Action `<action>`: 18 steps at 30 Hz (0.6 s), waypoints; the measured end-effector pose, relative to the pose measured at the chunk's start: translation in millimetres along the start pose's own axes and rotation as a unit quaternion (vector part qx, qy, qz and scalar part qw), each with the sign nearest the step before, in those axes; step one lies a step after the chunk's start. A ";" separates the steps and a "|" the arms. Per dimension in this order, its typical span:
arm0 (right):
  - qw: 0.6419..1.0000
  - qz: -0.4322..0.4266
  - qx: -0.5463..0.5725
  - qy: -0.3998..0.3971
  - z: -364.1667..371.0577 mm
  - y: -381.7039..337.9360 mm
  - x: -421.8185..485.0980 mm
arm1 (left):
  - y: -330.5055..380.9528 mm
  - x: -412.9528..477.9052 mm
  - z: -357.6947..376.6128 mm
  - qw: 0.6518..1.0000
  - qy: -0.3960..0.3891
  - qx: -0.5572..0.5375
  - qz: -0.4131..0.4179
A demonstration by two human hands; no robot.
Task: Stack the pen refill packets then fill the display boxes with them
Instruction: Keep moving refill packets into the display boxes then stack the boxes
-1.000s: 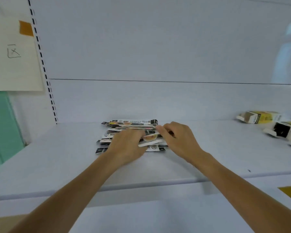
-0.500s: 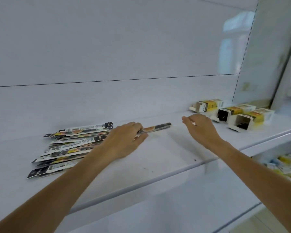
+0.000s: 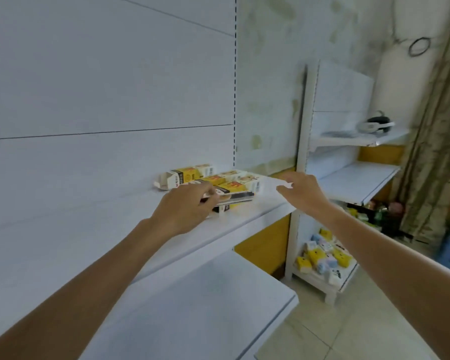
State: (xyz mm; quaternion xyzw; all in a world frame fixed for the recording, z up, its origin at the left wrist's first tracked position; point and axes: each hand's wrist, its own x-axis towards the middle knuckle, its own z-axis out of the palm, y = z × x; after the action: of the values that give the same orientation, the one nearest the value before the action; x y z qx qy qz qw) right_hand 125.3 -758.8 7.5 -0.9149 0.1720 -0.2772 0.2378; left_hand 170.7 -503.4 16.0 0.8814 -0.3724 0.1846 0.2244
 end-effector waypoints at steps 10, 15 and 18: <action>0.993 -0.081 -0.010 -0.090 -24.6 90.6 109.0 | 71.5 95.8 99.0 0.997 0.040 -0.039 -0.053; 0.984 -0.137 0.049 -0.098 1.6 87.5 125.9 | 68.3 102.0 86.8 0.989 0.103 -0.017 -0.107; 0.966 -0.216 0.063 -0.128 27.9 68.7 130.8 | 46.6 88.8 64.6 0.980 0.131 0.034 -0.148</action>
State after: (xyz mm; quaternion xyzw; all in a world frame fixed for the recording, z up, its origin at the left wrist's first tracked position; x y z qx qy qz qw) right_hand 232.1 -864.6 6.2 -0.9413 -0.0792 -0.2131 0.2496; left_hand 204.6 -617.7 18.1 0.9021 -0.1986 0.2758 0.2658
